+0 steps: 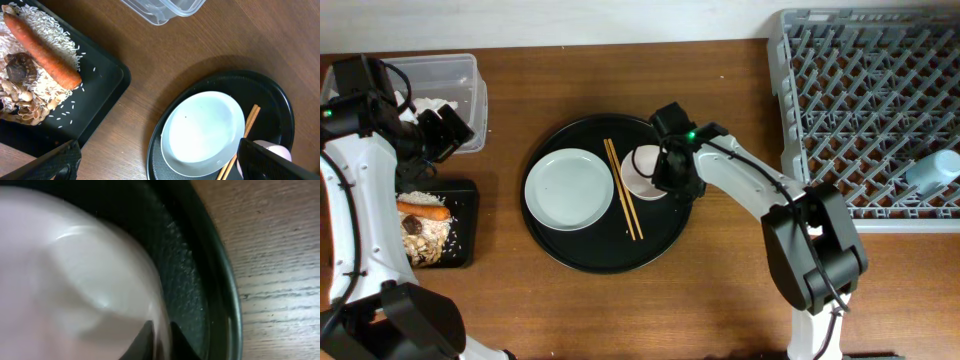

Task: Sort waste into correct bins and load items into the dishwasher rack
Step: 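Lift the white bowl and carry it right over the rack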

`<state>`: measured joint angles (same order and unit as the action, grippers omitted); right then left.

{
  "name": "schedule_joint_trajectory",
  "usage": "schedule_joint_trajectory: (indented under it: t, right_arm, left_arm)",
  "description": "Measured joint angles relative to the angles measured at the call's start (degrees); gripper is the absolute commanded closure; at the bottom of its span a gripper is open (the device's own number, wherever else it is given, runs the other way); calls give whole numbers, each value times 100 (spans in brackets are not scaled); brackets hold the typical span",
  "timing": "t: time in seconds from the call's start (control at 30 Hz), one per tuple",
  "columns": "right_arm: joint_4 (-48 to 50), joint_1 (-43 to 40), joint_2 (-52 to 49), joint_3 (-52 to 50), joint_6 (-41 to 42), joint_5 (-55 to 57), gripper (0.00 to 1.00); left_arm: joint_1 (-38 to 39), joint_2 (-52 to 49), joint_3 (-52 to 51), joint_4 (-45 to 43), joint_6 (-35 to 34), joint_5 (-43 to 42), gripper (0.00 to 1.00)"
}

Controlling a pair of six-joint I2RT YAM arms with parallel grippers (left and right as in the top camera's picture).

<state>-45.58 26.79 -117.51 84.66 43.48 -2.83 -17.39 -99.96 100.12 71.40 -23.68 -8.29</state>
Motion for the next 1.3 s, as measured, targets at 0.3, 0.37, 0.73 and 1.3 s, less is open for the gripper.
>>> schedule_joint_trajectory:
  t: [0.3,0.37,0.73,1.3]
  right_arm:
    - [-122,-107,168,-9,-111,-42,96]
    - [-179,-273,468,-17,-249,-37,96]
    - [407,-2734,1847,142,-1744,262,95]
    - [5163,-5215,911,299,-6043,2848,96]
  left_arm:
    - [0,0,0,0,0,2,1]
    - [0,0,0,0,0,0,1]
    - [0,0,0,0,0,2,1]
    - [0,0,0,-2,0,0,1]
